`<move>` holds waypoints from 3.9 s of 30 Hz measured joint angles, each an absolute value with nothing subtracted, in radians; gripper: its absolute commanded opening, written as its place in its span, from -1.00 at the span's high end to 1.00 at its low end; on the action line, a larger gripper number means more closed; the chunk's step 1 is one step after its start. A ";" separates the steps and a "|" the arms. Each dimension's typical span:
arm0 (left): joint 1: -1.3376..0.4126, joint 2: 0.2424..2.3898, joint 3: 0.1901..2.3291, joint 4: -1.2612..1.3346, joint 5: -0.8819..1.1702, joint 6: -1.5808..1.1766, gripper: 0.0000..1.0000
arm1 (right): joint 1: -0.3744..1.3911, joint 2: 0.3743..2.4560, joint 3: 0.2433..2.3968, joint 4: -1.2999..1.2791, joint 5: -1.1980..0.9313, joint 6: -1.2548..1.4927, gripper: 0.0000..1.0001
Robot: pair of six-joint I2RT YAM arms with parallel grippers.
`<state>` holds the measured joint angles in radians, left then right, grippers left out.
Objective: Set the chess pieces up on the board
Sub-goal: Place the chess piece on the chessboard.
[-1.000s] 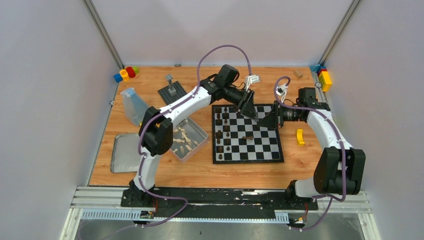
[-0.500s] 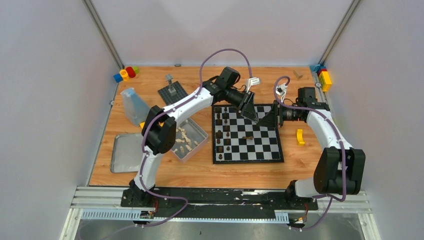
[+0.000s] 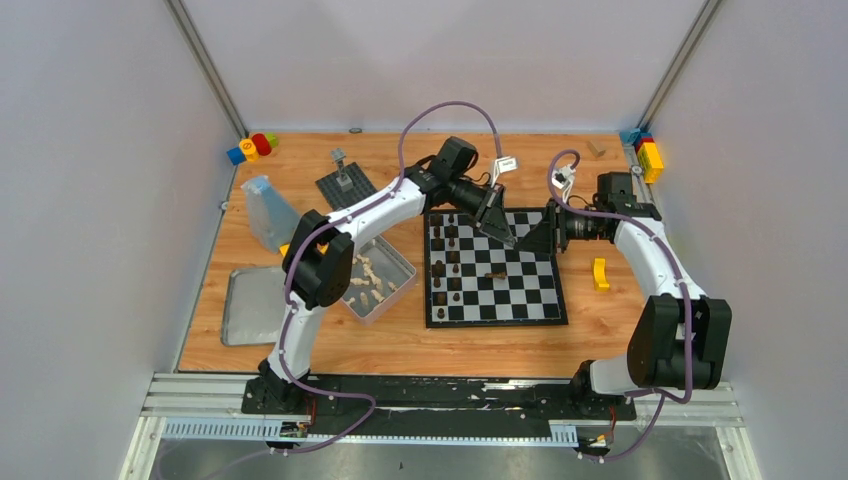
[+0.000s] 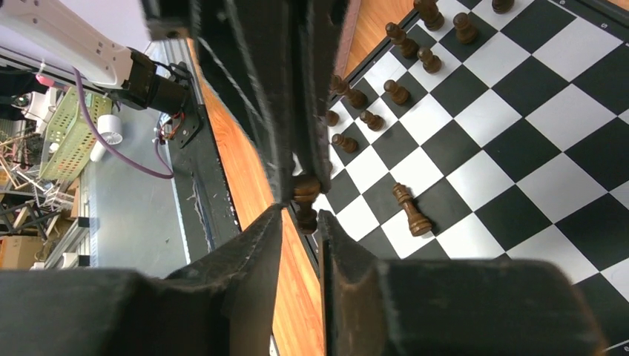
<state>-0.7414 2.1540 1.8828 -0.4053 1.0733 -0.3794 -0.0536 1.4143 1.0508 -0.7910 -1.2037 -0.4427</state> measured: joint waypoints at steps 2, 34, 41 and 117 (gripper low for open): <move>-0.738 2.152 1.852 -0.376 1.074 -0.390 1.00 | -0.059 1.414 1.066 -0.795 -1.200 -0.429 0.27; -0.511 1.969 1.420 0.516 0.965 -1.288 1.00 | 0.009 1.470 1.143 -0.130 -1.115 0.305 0.03; -0.511 1.969 1.382 0.581 0.952 -1.387 1.00 | 0.068 1.531 1.158 -0.094 -1.102 0.350 0.11; -0.248 1.747 1.522 -0.294 0.780 -0.532 -0.52 | 0.173 1.356 1.203 -0.588 -1.061 -0.253 1.00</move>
<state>-0.2478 1.7466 1.5215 -0.2939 0.7803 -0.5323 0.1730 1.3563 1.2026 -0.5884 -1.0611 -0.2535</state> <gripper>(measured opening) 0.755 0.153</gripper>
